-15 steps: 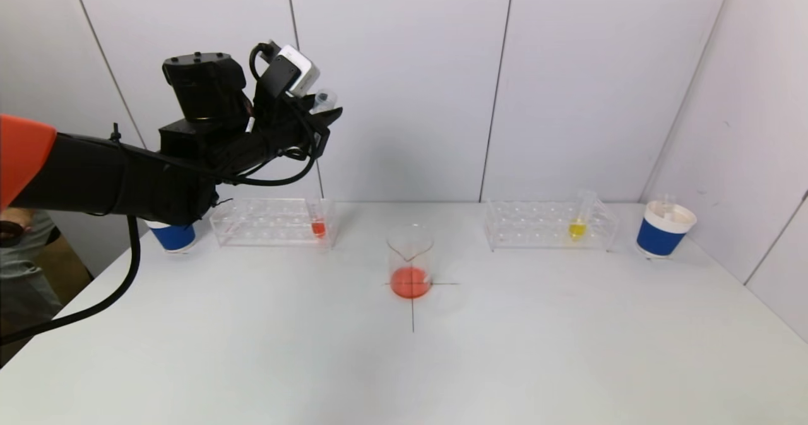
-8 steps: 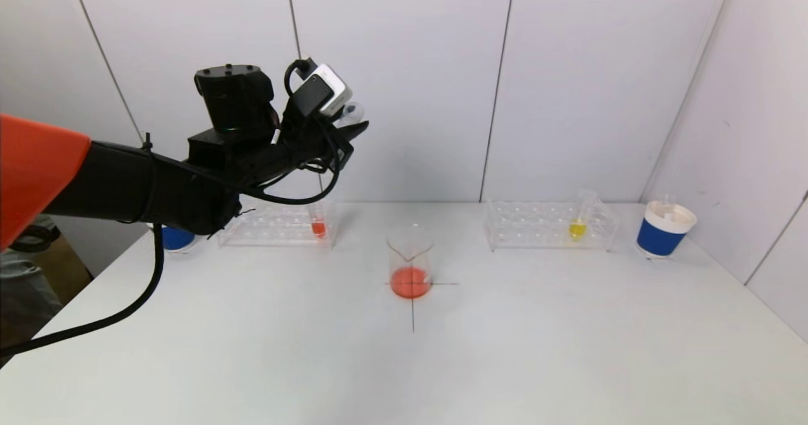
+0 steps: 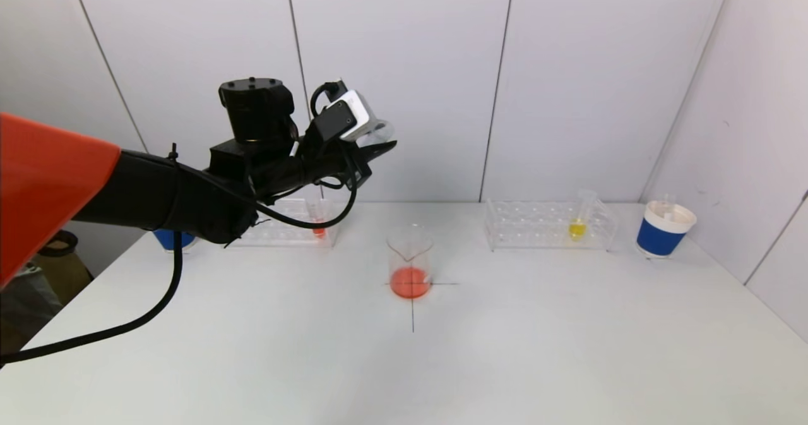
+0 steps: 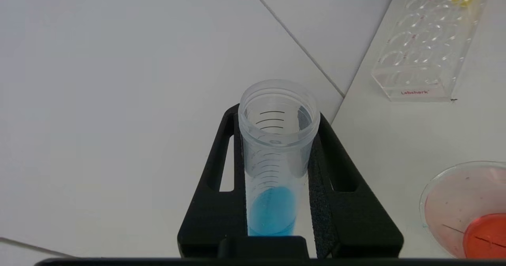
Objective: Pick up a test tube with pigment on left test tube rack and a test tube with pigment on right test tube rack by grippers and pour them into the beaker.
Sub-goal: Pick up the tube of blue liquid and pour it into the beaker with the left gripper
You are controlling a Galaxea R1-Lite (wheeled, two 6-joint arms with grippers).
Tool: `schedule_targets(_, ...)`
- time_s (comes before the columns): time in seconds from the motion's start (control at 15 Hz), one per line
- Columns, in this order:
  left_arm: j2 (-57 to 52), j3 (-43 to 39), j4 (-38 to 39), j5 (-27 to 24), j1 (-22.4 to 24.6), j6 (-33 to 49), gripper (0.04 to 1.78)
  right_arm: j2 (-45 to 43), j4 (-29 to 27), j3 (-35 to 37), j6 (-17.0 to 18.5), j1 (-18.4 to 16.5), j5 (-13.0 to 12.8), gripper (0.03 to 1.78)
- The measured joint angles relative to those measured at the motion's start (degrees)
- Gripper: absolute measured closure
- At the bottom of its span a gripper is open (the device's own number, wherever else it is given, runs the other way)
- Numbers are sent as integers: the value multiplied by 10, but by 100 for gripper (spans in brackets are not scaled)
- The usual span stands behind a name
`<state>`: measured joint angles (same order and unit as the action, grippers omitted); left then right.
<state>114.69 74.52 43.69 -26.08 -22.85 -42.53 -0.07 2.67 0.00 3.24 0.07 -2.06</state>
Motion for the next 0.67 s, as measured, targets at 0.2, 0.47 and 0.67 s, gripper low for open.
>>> schedule_targets(0.2, 12, 0, 22, -26, 0, -26, 137, 0, 0, 0, 0, 0, 0, 5)
schedule_targets(0.47, 32, 2, 40, -33, -10, -65, 137, 0, 0, 0, 0, 0, 0, 5)
schedule_targets(0.67, 52, 2, 68, -33, -19, -88, 137, 0, 0, 0, 0, 0, 0, 5)
